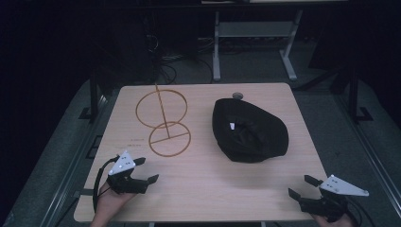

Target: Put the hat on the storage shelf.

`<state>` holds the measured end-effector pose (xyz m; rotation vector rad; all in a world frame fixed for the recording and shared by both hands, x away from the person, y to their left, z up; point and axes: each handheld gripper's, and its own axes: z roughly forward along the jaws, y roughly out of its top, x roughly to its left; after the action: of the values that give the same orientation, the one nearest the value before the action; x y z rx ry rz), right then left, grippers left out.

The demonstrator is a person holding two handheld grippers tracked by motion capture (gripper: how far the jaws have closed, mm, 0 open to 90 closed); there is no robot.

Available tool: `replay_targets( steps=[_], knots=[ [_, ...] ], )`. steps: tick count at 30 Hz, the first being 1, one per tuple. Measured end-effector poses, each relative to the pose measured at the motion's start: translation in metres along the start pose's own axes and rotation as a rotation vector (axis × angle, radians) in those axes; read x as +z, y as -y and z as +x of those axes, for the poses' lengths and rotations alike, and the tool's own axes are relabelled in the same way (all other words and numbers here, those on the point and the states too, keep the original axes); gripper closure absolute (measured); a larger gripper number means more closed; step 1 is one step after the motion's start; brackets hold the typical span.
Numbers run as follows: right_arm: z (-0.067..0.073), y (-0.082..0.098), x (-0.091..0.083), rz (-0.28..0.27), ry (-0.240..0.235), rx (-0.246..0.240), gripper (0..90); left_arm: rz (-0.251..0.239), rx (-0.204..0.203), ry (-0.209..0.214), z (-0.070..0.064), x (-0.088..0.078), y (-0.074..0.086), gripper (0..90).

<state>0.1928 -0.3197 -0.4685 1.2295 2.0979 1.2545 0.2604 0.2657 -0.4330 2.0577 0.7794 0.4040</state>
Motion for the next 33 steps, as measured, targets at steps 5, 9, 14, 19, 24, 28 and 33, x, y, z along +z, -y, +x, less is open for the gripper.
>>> replay_targets(
  steps=[5,9,14,19,24,28,33],
  knots=[
    [0.001,0.001,0.001,0.001,-0.009,0.002,17.7,0.005,-0.002,0.031,-0.004,0.006,-0.006,18.0],
    [0.002,0.0,0.001,-0.002,-0.013,0.003,17.7,0.001,0.006,0.055,-0.01,0.01,-0.015,18.1],
    [0.001,-0.001,0.0,-0.01,-0.01,0.0,17.6,0.004,0.056,0.098,-0.026,0.019,-0.034,18.1],
    [0.002,-0.003,-0.001,-0.009,-0.009,0.002,17.5,0.007,0.114,0.141,-0.043,0.033,-0.059,18.1],
    [0.001,-0.003,0.0,-0.007,-0.012,-0.007,17.5,0.027,0.153,0.165,-0.052,0.043,-0.075,18.1],
    [0.001,-0.003,-0.002,-0.007,-0.012,0.001,17.4,0.035,0.187,0.186,-0.06,0.051,-0.091,18.1],
    [0.002,-0.003,-0.002,-0.005,-0.013,-0.011,17.4,0.037,0.235,0.202,-0.07,0.057,-0.11,18.1]
  ],
)
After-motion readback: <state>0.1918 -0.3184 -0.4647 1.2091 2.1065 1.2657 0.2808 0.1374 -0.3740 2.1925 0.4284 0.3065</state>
